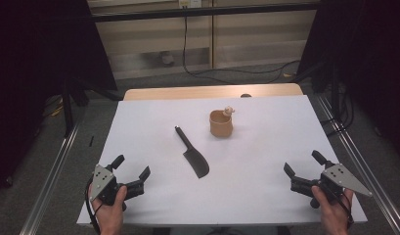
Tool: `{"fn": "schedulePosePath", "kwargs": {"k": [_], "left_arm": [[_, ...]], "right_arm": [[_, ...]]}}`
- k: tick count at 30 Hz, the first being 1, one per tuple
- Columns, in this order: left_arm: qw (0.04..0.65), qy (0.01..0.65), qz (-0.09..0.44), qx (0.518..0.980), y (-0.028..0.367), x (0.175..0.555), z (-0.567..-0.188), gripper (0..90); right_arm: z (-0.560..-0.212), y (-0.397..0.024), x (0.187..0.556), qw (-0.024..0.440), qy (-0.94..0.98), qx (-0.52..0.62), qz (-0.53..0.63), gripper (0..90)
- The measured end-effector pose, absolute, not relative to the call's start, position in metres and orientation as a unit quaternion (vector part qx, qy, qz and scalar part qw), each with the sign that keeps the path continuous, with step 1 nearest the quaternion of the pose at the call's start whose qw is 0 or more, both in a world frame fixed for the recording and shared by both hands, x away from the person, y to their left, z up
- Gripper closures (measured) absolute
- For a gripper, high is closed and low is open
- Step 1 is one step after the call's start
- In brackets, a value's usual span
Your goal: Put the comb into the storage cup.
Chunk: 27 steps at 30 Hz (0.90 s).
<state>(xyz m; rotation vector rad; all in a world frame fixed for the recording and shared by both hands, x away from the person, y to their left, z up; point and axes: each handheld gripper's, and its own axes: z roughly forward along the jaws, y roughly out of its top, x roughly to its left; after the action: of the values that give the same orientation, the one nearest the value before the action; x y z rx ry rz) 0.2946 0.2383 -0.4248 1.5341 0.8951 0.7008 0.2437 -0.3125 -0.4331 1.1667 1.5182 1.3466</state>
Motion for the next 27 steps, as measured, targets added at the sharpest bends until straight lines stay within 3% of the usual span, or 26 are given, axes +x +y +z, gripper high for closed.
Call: {"fn": "schedulePosePath", "kwargs": {"k": [9, 27], "left_arm": [[0.578, 0.399, 0.294, 0.649, 0.235, 0.298, -0.426, 3.2], [0.609, 0.361, 0.253, 0.659, 0.215, 0.304, -0.422, 2.5]], "right_arm": [[-0.434, -0.312, 0.244, 0.385, 0.599, 0.459, 0.532, 0.1], [-0.437, -0.309, 0.246, 0.353, 0.615, 0.443, 0.548, 0.2]]}}
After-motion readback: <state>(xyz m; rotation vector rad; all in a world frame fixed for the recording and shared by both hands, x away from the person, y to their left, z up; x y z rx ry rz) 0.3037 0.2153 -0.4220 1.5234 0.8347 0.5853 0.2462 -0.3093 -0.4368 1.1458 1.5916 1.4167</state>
